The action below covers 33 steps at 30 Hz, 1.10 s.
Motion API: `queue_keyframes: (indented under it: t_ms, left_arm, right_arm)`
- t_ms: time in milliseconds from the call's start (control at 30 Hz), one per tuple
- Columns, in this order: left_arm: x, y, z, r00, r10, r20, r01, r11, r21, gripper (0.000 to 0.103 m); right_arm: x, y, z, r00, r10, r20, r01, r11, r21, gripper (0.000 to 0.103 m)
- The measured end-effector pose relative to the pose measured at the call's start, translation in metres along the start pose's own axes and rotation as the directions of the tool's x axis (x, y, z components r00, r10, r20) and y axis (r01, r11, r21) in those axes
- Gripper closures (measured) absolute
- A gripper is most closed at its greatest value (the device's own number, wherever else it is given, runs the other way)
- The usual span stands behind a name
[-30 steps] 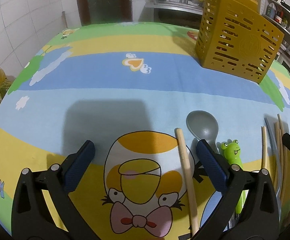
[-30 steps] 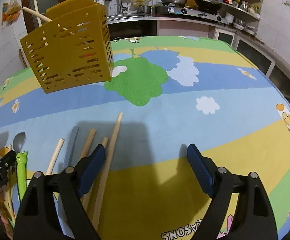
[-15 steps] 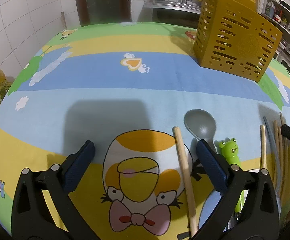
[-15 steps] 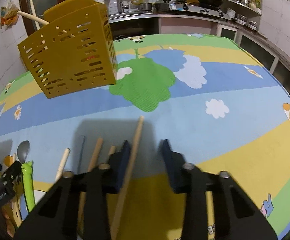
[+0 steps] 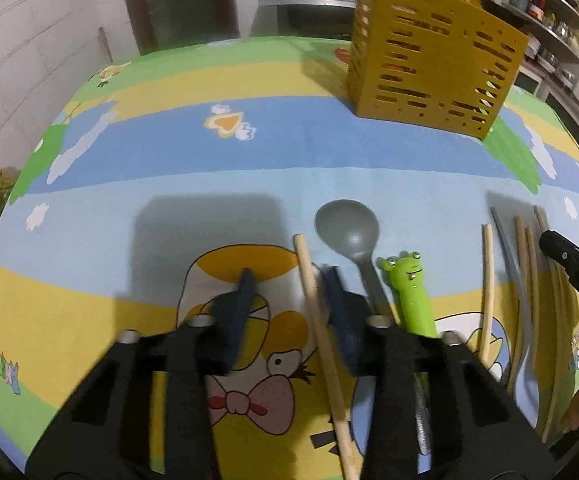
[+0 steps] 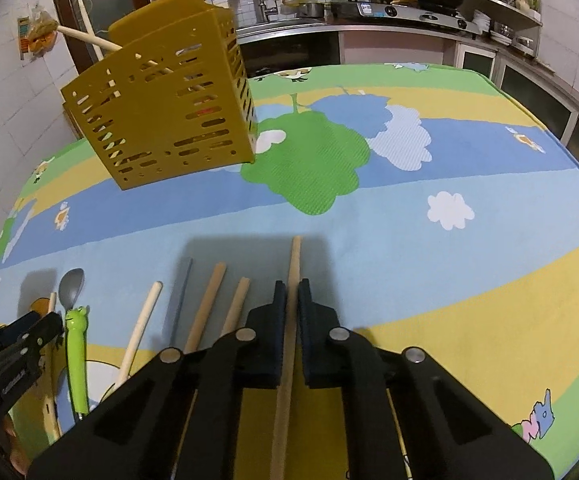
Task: Organize utensils
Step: 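Lift both held chopsticks and carry them over the yellow holder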
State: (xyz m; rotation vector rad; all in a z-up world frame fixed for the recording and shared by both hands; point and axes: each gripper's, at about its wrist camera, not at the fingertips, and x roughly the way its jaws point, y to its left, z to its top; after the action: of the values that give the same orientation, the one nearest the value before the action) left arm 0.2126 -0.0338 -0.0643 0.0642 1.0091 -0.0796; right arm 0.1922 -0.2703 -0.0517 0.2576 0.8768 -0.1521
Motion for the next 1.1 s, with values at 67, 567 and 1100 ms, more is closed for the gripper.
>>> queue_keyframes:
  t_ms: [67,567,1100]
  left_arm:
    - [0.000,-0.001,0.003,1.000,-0.011,-0.015,0.011,1.000,0.003,0.089]
    - [-0.044,0.005,0.009,0.992,-0.056,0.113,0.059,0.998,-0.027,0.099]
    - [-0.141,0.015,-0.005,0.895,-0.061,0.441,0.073,0.997,-0.012,0.098]
  right_arm:
    - [-0.003,-0.001,-0.001,1.000,0.008,0.005,-0.008,1.000,0.001,0.097]
    - [-0.068,-0.010,0.006,0.970,0.122,0.208,-0.124,0.992,-0.003,0.097]
    - [-0.145,0.003,-0.004,0.861,0.150,0.486,-0.113,0.988,-0.105,0.097]
